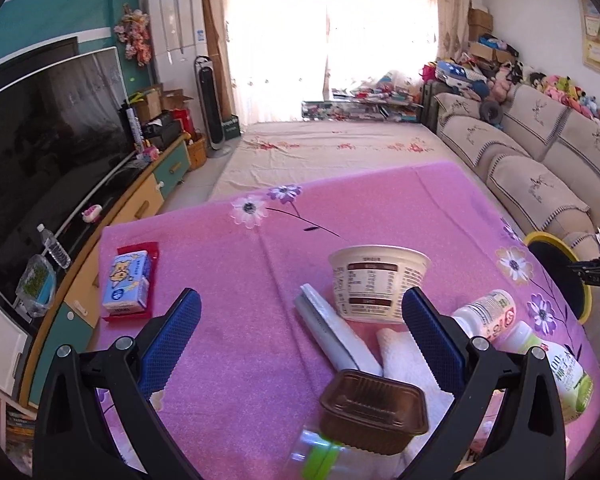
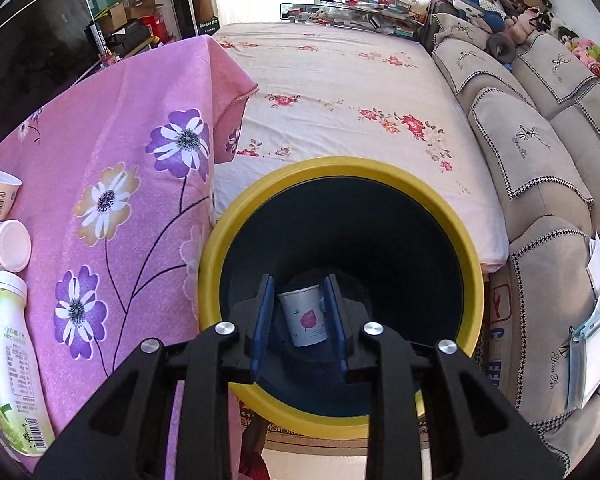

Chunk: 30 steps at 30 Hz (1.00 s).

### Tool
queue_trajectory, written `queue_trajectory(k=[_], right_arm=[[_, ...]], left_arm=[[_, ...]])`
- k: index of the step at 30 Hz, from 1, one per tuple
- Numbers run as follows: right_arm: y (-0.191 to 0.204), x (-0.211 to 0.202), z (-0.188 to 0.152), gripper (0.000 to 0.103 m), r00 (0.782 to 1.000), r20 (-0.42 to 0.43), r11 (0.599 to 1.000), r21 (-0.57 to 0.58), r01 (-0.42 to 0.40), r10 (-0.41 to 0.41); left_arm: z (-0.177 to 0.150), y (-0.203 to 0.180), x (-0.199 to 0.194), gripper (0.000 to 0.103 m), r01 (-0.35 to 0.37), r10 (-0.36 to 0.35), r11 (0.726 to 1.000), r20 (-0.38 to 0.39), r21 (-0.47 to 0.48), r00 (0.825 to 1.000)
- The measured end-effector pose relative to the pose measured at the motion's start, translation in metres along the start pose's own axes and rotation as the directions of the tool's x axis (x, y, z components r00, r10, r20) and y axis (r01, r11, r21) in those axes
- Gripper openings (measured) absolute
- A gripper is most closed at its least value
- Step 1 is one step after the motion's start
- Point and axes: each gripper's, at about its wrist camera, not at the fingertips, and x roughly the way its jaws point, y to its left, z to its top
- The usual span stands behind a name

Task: Collect trash
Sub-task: 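Carry the paper cup over the yellow-rimmed bin and open the right tool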

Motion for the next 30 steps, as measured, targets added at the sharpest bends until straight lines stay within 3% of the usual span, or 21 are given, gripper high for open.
queue_trajectory(k=[3, 7, 13, 23, 30], right_arm=[[0.004, -0.006, -0.004, 0.028, 1.0, 0.014, 1.0, -0.006, 0.0, 0.0], [0.009, -0.012, -0.008, 0.03, 1.0, 0.02, 1.0, -0.011, -0.009, 0.009], [0.008, -0.011, -0.011, 0.033, 1.0, 0.018, 1.0, -0.004, -0.017, 0.017], [0.007, -0.003, -0.008, 0.034, 0.999, 0.01, 0.999, -0.005, -0.04, 0.04], [0.003, 0.004, -0.009, 0.034, 0.999, 0.001, 0.999, 0.0, -0.05, 0.05]], left_arm=[[0.01, -0.018, 0.018, 0.099, 0.068, -0.064, 0.996, -0.082, 0.053, 0.995], [0.022, -0.039, 0.051, 0.099, 0.075, -0.049, 0.986, -0.173, 0.148, 0.984], [0.035, -0.048, 0.092, 0.099, 0.116, -0.068, 0.979, -0.271, 0.169, 0.96], [0.042, -0.056, 0.122, 0.093, 0.127, -0.052, 0.97, -0.33, 0.209, 0.943], [0.045, -0.06, 0.134, 0.089, 0.136, -0.042, 0.968, -0.394, 0.212, 0.918]])
